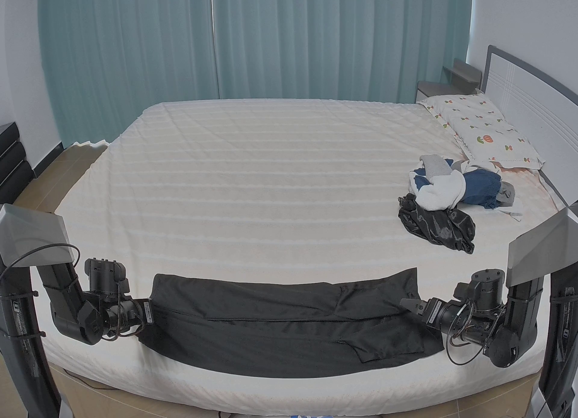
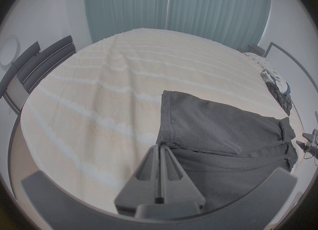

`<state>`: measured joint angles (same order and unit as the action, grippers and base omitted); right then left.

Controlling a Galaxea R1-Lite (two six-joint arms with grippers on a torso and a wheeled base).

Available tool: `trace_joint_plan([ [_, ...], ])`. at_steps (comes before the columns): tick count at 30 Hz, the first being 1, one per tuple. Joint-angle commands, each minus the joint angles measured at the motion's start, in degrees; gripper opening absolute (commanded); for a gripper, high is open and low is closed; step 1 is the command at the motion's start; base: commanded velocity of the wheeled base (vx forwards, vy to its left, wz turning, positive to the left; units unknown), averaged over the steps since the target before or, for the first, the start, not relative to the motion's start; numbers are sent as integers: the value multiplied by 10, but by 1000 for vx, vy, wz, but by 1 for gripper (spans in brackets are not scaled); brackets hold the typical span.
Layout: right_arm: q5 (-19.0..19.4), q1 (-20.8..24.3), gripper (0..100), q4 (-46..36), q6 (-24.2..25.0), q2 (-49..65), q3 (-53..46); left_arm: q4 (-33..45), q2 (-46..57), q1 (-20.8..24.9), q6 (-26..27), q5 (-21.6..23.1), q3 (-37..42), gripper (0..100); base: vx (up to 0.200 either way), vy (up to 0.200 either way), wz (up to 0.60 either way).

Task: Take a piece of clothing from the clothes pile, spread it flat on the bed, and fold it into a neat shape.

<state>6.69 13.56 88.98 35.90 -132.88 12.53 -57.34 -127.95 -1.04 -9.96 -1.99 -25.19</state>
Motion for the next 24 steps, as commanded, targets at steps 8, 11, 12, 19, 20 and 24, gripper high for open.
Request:
trace_joint_plan([
  [8,14,9,100,1,-46,-46,7,0,-3,2,-1,1,0,0,0,0,0],
  [11,14,6,100,5,-65,-63,15,1,-4,2,-1,1,0,0,0,0,0],
  [12,13,5,100,5,-71,-68,19,1,-4,2,-1,1,0,0,0,0,0],
  [19,14,2,100,2,-98,-79,42,-1,-11,2,-1,1,-1,0,0,0,0],
  [20,14,2,100,0,-99,-79,45,-1,-11,2,-1,1,-1,0,0,0,0],
  [24,15,-5,0,-1,-101,-82,47,-1,-11,2,-1,1,-1,0,0,0,0],
])
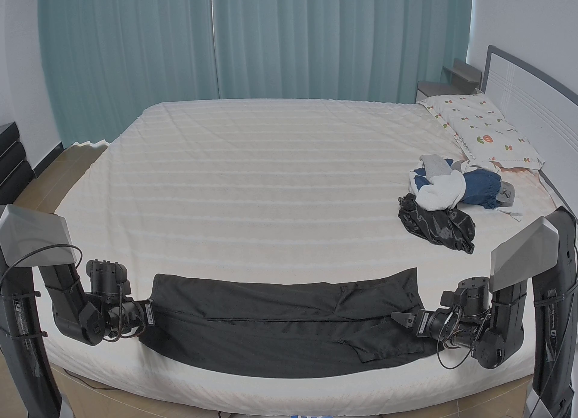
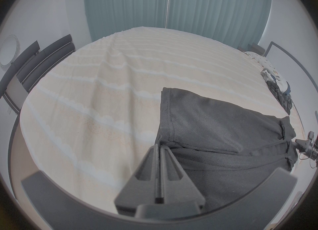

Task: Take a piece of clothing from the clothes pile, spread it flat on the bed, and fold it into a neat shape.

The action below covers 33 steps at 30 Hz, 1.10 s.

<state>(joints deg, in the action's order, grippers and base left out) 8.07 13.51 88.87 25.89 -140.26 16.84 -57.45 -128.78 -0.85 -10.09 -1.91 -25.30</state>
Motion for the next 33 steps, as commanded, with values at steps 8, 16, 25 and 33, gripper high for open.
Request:
trace_joint_plan([
  [8,12,-18,0,2,-8,-6,0,0,-2,0,0,0,0,0,0,0,0],
  [16,23,-37,0,6,-7,-2,7,0,-2,0,-2,0,-1,0,0,0,0],
  [25,17,-55,0,6,-1,4,39,-1,-6,0,-2,-1,-3,0,0,0,0],
  [33,13,-52,0,6,-1,-3,43,-1,-7,0,-3,0,-7,0,0,0,0],
])
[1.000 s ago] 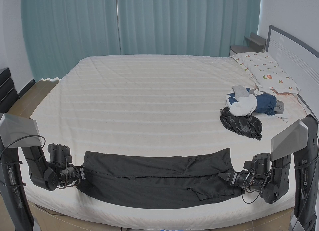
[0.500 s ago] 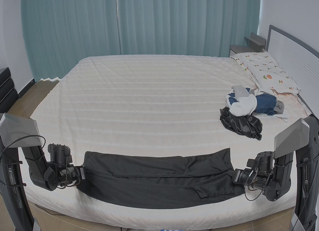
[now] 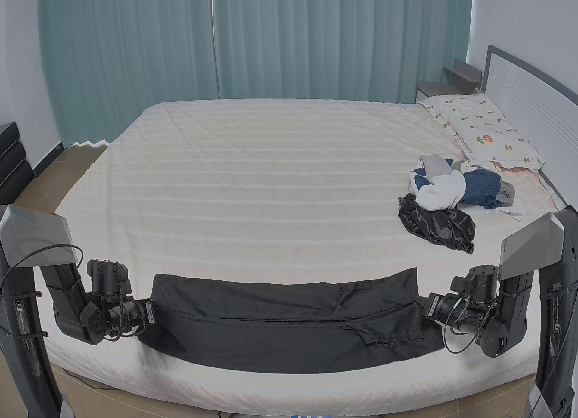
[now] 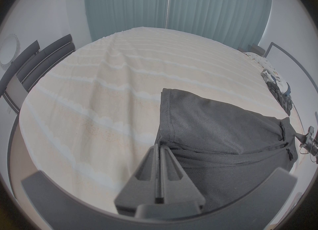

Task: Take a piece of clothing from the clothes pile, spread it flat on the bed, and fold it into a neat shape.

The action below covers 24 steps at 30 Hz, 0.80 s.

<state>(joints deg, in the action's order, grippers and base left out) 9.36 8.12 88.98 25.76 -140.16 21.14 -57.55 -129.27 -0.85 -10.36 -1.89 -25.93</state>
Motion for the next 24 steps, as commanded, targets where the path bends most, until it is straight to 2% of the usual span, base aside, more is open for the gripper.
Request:
trace_joint_plan([
  [1,0,3,0,5,0,-6,0,0,-4,0,0,0,-2,0,0,0,0],
  [5,-1,5,0,4,0,-14,0,0,-8,0,-1,-1,-3,0,0,0,0],
  [6,-2,6,100,5,0,-19,0,0,-10,0,0,-1,-3,100,0,0,0],
  [13,-3,2,100,5,0,-3,-8,2,-5,-6,4,1,4,100,0,0,0],
  [20,-12,-12,100,5,3,51,-42,16,51,-43,39,13,15,100,0,0,0],
  [24,-22,-7,100,5,23,81,-70,62,97,-57,40,39,10,100,0,0,0],
])
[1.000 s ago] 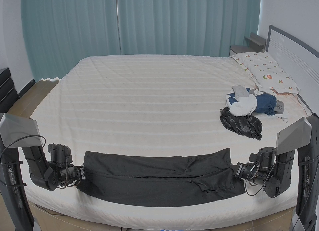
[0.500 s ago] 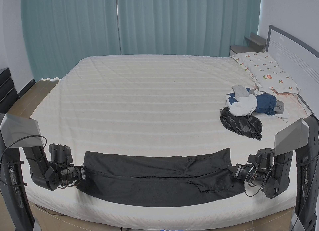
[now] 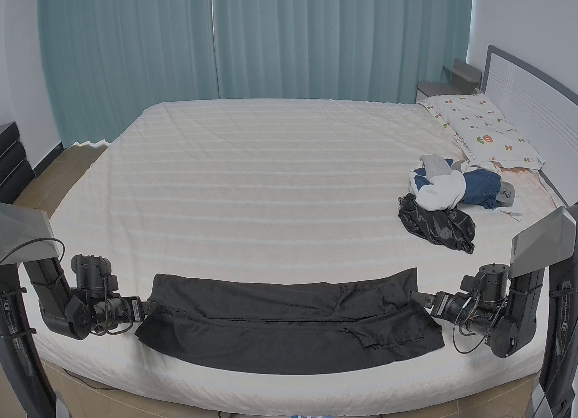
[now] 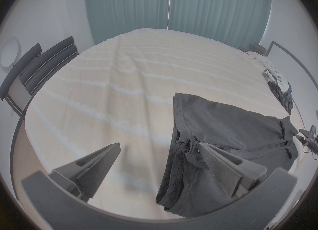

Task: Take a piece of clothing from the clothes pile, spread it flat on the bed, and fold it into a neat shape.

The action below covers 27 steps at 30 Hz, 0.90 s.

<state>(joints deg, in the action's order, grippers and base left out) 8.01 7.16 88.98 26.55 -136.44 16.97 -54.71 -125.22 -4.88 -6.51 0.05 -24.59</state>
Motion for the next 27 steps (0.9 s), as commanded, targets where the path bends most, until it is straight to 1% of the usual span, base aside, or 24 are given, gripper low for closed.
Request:
trace_joint_plan([
  [1,-13,5,100,5,22,50,-32,50,67,-17,1,34,-7,100,0,0,0],
  [2,-17,11,100,5,32,54,-33,63,77,-16,-3,52,-10,100,0,0,0],
  [5,-32,25,100,5,55,53,-32,67,84,-14,-13,106,-13,100,0,0,0],
  [8,-48,40,100,5,66,51,-33,66,77,0,-31,126,-24,100,0,0,0],
  [11,-68,65,100,5,92,51,-40,71,60,9,-40,128,-44,100,0,0,0],
  [12,-83,79,100,5,123,50,-51,71,45,10,-38,128,-50,100,0,0,0],
  [13,-87,79,100,5,140,51,-55,71,33,11,-37,128,-56,100,0,0,0],
  [15,-88,70,100,5,157,52,-55,67,9,13,-35,128,-71,100,0,0,0],
  [20,-96,61,100,5,161,50,-66,65,-26,13,-33,127,-91,100,0,0,0],
  [23,-120,72,100,5,160,51,-74,65,-35,17,-33,129,-92,100,0,0,0],
  [27,-129,81,100,6,161,35,-73,63,-49,19,-32,130,-95,100,0,0,0],
])
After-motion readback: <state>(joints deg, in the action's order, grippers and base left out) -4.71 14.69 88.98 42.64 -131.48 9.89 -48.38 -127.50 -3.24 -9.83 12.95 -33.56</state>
